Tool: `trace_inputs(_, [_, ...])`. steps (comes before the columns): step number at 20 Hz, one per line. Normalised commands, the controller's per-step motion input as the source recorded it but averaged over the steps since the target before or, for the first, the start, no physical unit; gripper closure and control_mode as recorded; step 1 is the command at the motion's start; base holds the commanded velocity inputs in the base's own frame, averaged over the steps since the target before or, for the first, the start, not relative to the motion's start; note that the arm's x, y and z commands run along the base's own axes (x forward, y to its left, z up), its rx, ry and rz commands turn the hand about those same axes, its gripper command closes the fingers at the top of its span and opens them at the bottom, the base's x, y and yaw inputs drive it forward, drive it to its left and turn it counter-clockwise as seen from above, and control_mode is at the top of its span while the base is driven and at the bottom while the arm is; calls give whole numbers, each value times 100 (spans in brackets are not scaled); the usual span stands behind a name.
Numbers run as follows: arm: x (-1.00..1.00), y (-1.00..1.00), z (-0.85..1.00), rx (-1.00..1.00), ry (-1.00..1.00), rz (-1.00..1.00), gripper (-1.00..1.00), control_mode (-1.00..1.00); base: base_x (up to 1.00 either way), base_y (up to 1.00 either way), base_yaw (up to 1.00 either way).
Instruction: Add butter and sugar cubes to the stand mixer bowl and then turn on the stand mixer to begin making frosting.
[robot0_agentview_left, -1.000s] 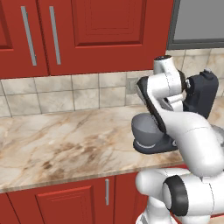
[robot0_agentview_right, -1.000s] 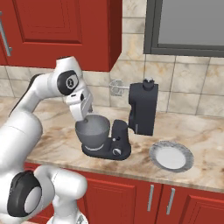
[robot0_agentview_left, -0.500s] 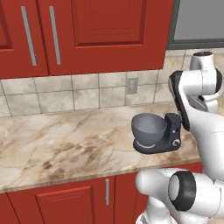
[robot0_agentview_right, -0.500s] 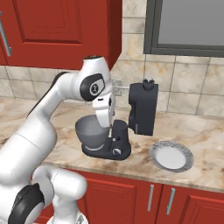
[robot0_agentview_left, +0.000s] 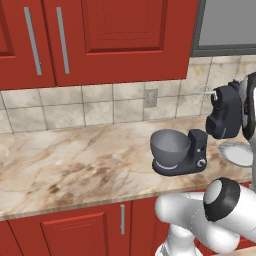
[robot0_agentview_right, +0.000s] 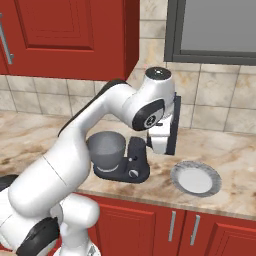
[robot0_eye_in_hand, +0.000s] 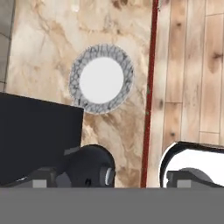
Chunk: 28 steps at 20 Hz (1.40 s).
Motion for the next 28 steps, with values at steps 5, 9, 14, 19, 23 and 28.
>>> trace_inputs(5, [5,-70,38,20,-29,5,-100,-100,0,0,0])
trace_inputs(9, [34,-44,8,23,-27,9,-100,-100,0,0,0])
trace_inputs(14, [56,-7,0,19,-10,9,-100,-100,0,0,0])
trace_inputs(19, [65,0,0,16,0,9,-100,-100,0,0,0])
trace_inputs(23, [35,0,0,14,0,9,-100,-100,0,0,0])
trace_inputs(28, [8,4,0,10,-2,9,-100,-100,0,0,0])
